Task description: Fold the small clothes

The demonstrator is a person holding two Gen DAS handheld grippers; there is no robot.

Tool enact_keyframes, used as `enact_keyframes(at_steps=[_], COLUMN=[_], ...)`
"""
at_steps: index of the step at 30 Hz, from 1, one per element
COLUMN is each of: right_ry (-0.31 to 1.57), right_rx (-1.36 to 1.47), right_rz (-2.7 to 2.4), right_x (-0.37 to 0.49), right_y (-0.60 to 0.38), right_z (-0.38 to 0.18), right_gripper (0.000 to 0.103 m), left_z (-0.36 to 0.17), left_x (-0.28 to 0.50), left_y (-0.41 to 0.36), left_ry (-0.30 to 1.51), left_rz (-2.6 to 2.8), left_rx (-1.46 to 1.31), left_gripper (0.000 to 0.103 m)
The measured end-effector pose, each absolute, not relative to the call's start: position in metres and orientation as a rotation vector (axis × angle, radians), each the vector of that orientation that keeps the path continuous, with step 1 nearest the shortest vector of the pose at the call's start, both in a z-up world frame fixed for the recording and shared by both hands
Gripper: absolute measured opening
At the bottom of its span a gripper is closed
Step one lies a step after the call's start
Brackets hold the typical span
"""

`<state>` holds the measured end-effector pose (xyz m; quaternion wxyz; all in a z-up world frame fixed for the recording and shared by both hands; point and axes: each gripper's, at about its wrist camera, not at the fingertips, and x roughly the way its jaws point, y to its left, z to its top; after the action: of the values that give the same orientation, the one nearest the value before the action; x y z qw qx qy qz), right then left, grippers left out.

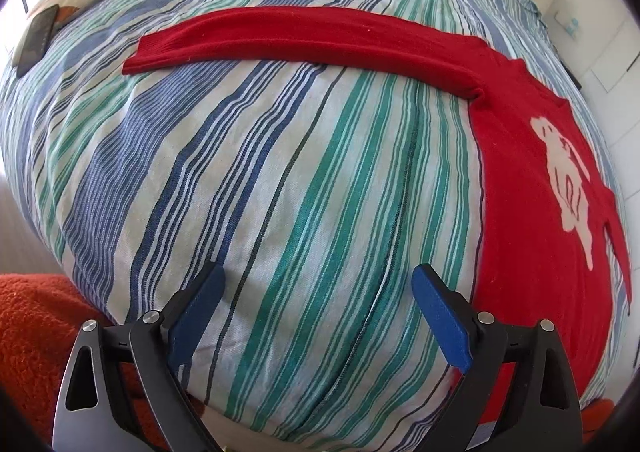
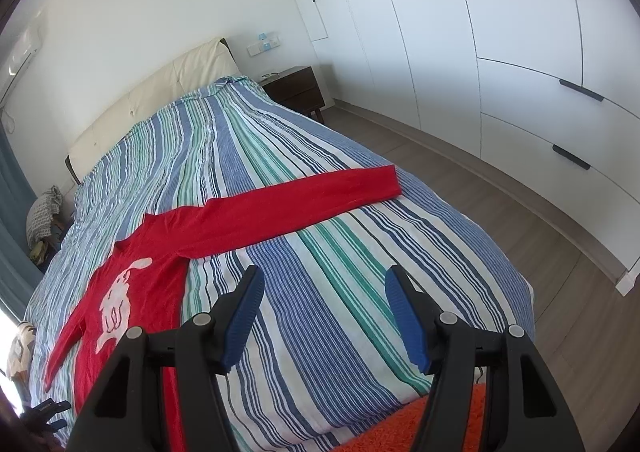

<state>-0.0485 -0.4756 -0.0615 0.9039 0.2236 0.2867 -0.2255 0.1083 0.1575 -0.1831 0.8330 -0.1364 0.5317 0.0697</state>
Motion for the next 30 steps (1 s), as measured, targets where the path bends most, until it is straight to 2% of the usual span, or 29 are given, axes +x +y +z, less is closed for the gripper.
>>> enact_keyframes(at_steps=[7, 17, 30], right_ry=[0.588, 0.583, 0.58], right_rx=[0.464, 0.472, 0.475], right_rz=[-0.463, -0.465, -0.466], right_x=[-0.049, -0.051, -0.052], right_y=[-0.476, -0.477, -0.478], right_z=[-0.061, -0.061, -0.06], right_gripper=[0.063, 0.063, 0.063], left_z=[-0.193, -0.199, -0.184], left_x=[0.109, 0.111, 0.099], left_y=[0.161, 0.159, 0.165], left_ry=[1.176, 1.205, 1.143], left_rz=[0.166, 0.175, 0.13], left_rx=[-0.314, -0.278, -0.309], left_gripper=[0.102, 0.103, 0.102])
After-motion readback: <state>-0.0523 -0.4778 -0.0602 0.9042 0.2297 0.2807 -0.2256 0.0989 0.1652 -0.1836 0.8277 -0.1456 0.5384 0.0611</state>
